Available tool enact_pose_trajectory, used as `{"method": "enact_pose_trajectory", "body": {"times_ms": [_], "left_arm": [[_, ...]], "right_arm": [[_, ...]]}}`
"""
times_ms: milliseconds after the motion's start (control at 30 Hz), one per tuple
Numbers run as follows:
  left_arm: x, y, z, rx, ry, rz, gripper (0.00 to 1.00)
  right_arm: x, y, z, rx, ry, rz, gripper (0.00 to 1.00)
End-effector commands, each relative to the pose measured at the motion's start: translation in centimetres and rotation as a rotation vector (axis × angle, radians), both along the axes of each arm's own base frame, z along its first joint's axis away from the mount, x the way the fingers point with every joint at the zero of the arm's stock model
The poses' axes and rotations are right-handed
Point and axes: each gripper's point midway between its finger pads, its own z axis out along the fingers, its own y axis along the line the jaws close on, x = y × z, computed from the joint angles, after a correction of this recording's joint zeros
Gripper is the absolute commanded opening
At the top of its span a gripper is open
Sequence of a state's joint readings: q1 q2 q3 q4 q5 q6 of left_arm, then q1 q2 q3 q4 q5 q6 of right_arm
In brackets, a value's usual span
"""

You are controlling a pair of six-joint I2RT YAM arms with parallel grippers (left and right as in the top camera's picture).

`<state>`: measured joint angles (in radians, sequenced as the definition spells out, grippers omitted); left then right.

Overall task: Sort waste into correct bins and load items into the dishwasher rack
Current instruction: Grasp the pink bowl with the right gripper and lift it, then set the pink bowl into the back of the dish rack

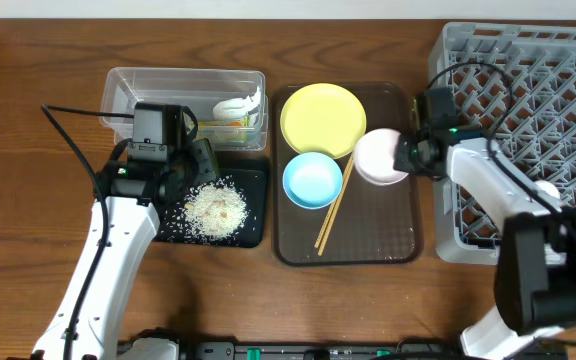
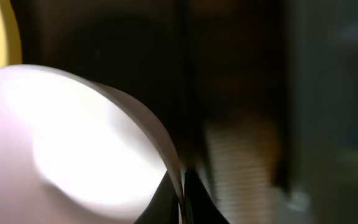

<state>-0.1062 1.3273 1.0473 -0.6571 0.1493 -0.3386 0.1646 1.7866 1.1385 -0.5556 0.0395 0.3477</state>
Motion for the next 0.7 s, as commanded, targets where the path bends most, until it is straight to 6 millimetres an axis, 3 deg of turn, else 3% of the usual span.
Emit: {"method": "enact_pose_trajectory", "body": {"times_ms": [0, 133, 267, 467, 667], "left_arm": [[0.0, 0.5, 0.1, 0.023, -0.002, 0.004, 0.52], [0.0, 0.5, 0.1, 0.023, -0.003, 0.004, 0.51], [0.0, 0.5, 0.1, 0.023, -0.003, 0.004, 0.51], [0.0, 0.5, 0.1, 0.023, -0.003, 0.004, 0.52], [0.0, 0.5, 0.1, 0.023, -0.001, 0.004, 0.51]], "right_arm": [[2.9, -3.6, 7.2, -0.134, -0.214, -0.028, 0.01], [5.1, -7.5, 14.0, -0.303, -0.442, -0.090, 0.01], [6.8, -10.1, 18.8, -0.513, -0.591, -0.061, 0.01], [7.9, -15.2, 23.5, -0.846, -0.687, -0.223, 0.01], [9.7, -18.2, 24.8, -1.071, -0.714, -0.260, 0.01]]}}
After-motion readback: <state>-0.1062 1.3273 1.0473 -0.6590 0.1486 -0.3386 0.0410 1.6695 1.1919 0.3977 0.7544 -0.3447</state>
